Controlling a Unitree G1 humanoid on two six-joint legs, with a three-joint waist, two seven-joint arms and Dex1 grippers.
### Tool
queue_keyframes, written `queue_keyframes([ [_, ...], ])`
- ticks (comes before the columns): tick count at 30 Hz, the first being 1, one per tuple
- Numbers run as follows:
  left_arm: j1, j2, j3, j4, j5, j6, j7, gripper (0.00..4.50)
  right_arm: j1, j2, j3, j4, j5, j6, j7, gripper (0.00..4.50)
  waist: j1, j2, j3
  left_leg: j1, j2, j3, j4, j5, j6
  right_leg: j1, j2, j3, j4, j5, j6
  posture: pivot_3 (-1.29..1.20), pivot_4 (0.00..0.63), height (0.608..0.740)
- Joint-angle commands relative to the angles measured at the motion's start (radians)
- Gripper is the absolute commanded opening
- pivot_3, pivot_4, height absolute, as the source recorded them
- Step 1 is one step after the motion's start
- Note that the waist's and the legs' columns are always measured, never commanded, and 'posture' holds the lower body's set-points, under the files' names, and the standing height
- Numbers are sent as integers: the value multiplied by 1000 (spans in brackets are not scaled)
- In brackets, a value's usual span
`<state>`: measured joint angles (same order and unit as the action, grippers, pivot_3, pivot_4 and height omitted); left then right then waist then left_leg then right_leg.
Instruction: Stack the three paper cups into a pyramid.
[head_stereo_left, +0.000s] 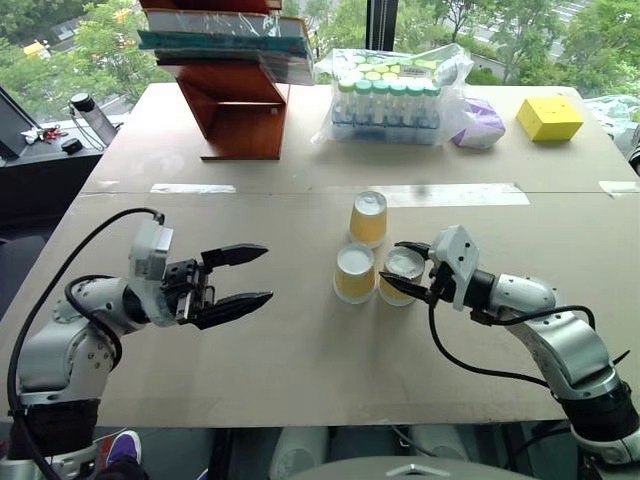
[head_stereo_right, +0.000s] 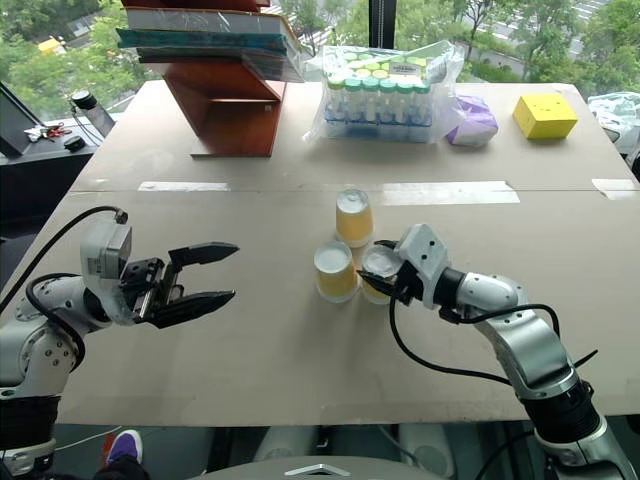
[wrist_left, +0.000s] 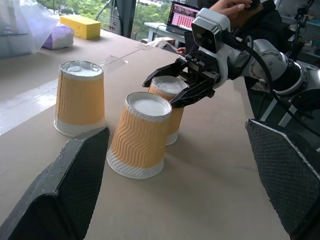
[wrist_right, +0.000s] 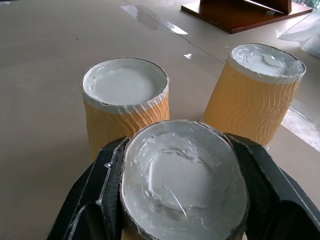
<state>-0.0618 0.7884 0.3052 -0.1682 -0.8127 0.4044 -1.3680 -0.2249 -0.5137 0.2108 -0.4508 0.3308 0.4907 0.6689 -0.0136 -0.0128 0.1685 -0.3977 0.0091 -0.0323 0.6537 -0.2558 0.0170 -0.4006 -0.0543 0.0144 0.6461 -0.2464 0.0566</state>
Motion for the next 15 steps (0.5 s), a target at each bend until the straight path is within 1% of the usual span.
queue_keyframes([
  [1, 1, 10, 31, -45, -28, 0, -10, 4500, -14, -2, 2, -18, -1, -15, 24, 2146, 0, 0, 0, 0, 0, 0, 0, 0, 0, 0, 0, 0, 0, 0, 0, 0, 150, 740],
  [3, -2, 14, 35, -47, -33, 6, -10, 4500, -13, -2, 3, -20, -2, -12, 31, 2146, 0, 0, 0, 0, 0, 0, 0, 0, 0, 0, 0, 0, 0, 0, 0, 0, 150, 740],
  [4, -7, 15, 35, -48, -35, 10, -6, 4500, -14, 0, 0, -21, 6, -7, 37, 2932, 0, 0, 0, 0, 0, 0, 0, 0, 0, 0, 0, 0, 0, 0, 0, 0, 150, 740],
  [6, -12, 18, 35, -51, -37, 14, -2, 4500, -16, 2, -5, -22, 15, -9, 49, 3376, 0, 0, 0, 0, 0, 0, 0, 0, 0, 0, 0, 0, 0, 0, 0, 0, 150, 740],
  [7, -14, 19, 35, -51, -38, 16, -1, 4500, -16, 3, -8, -23, 16, -10, 52, 3920, 0, 0, 0, 0, 0, 0, 0, 0, 0, 0, 0, 0, 0, 0, 0, 0, 150, 740],
  [8, -18, 19, 33, -50, -37, 18, 2, 4500, -17, -3, -9, -26, 17, -19, 66, 4336, 0, 0, 0, 0, 0, 0, 0, 0, 0, 0, 0, 0, 0, 0, 0, 0, 150, 740],
  [9, -20, 19, 33, -50, -36, 20, 3, 4500, -17, -8, -10, -30, 18, -25, 76, 4437, 0, 0, 0, 0, 0, 0, 0, 0, 0, 0, 0, 0, 0, 0, 0, 0, 150, 740],
  [13, -48, 10, 14, -49, -26, 43, 51, 4500, -10, -35, -55, -72, 47, -27, 103, 4437, 0, 0, 0, 0, 0, 0, 0, 0, 0, 0, 0, 0, 0, 0, 0, 0, 150, 740],
  [15, -69, 0, 1, -52, -17, 62, 102, 4500, -2, -53, -78, -97, 63, -21, 112, 4437, 2, 0, 0, 0, 0, 0, 0, 0, 0, 0, 0, 0, 0, 0, 0, 0, 150, 740],
])
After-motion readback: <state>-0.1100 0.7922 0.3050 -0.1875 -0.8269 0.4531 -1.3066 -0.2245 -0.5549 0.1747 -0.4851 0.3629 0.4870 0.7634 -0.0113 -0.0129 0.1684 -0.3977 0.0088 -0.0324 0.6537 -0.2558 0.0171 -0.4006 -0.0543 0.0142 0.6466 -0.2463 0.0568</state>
